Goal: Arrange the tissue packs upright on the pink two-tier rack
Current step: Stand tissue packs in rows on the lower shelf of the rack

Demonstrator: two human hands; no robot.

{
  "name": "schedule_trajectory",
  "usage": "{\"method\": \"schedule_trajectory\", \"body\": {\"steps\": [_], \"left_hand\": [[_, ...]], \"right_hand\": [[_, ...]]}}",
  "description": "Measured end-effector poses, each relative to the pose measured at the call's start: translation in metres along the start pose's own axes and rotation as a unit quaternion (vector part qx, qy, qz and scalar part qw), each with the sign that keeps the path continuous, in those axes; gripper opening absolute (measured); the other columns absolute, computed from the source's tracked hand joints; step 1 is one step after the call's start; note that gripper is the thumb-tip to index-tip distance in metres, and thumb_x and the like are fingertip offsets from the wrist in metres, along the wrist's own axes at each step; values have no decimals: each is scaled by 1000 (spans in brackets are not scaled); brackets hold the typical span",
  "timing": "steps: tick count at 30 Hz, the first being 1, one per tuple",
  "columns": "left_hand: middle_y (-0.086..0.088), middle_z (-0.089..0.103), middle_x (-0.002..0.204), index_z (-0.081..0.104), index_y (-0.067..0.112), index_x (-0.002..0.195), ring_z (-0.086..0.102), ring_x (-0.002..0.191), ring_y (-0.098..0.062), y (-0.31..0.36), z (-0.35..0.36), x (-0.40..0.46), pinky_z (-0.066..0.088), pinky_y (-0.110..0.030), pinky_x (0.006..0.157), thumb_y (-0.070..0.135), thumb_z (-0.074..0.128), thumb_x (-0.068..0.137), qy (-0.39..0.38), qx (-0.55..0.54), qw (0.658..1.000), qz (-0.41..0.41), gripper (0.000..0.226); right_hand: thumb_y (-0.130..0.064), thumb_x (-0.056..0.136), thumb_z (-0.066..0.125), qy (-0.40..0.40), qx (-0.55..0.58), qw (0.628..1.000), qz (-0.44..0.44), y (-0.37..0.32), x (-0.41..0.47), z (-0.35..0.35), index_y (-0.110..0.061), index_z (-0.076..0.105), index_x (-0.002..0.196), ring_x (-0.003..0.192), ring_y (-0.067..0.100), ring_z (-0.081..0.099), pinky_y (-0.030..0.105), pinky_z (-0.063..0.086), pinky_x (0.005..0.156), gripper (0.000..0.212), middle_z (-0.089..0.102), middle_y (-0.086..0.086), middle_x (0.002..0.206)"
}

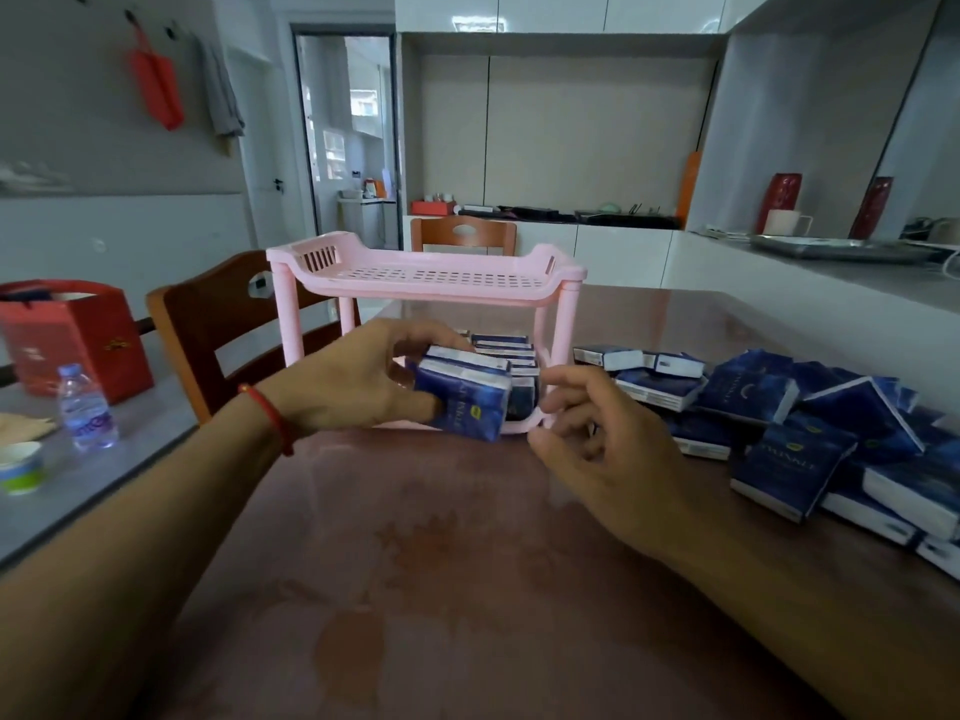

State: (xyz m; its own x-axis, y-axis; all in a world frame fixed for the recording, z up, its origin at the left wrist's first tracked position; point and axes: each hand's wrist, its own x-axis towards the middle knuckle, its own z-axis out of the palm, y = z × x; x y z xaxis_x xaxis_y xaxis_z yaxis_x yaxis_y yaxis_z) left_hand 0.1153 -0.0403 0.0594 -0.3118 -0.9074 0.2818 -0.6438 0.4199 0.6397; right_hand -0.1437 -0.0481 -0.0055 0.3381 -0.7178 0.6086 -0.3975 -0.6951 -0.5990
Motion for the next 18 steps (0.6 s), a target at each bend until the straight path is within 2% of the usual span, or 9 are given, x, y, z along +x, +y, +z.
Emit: {"method": "schedule_trajectory", "body": {"steps": [3, 5, 9, 13, 18], "left_hand": [[4, 68, 112, 64, 25, 112, 65, 104, -12, -14, -11, 1, 58, -37, 93, 5, 78, 78, 29, 53, 997, -51, 43], [4, 66, 110, 60, 25, 112, 65, 99, -14, -17, -14, 2, 58, -41, 92, 12, 79, 76, 51, 106, 990, -79, 42], [2, 63, 113, 52, 25, 114, 63, 98, -16, -18, -13, 5, 58, -32, 86, 18, 80, 79, 89, 152, 979, -104, 45], [4, 58, 107, 54, 19, 122, 58, 93, -14, -28, -4, 8, 46, -17, 74, 18, 80, 80, 131, 173, 970, -112, 50], [1, 59, 116, 56, 20, 130, 58, 105, -19, -38, 9, 11, 47, -25, 87, 15, 77, 82, 100, 139, 976, -136, 52]], "right_hand": [[-20, 92, 67, -9, -31, 999, -2, 7, -1, -6, -27, 54, 129, 94, 3, 63, 22, 56, 73, 40, 60, -15, 107], [-16, 92, 65, -9, -41, 999, -2, 11, -1, -9, -27, 55, 128, 93, 4, 63, 18, 54, 73, 39, 61, -13, 107], [-11, 91, 64, -12, -47, 999, -11, 14, 0, -10, -25, 58, 124, 93, 5, 63, 15, 53, 71, 36, 61, -11, 108], [-8, 90, 64, -27, -62, 997, -34, 11, -1, -7, -22, 60, 122, 93, 5, 62, 20, 56, 70, 35, 60, -9, 107], [-7, 90, 64, -31, -75, 996, -46, 12, -2, -7, -21, 60, 121, 92, 8, 62, 22, 55, 72, 34, 58, -11, 106]]}}
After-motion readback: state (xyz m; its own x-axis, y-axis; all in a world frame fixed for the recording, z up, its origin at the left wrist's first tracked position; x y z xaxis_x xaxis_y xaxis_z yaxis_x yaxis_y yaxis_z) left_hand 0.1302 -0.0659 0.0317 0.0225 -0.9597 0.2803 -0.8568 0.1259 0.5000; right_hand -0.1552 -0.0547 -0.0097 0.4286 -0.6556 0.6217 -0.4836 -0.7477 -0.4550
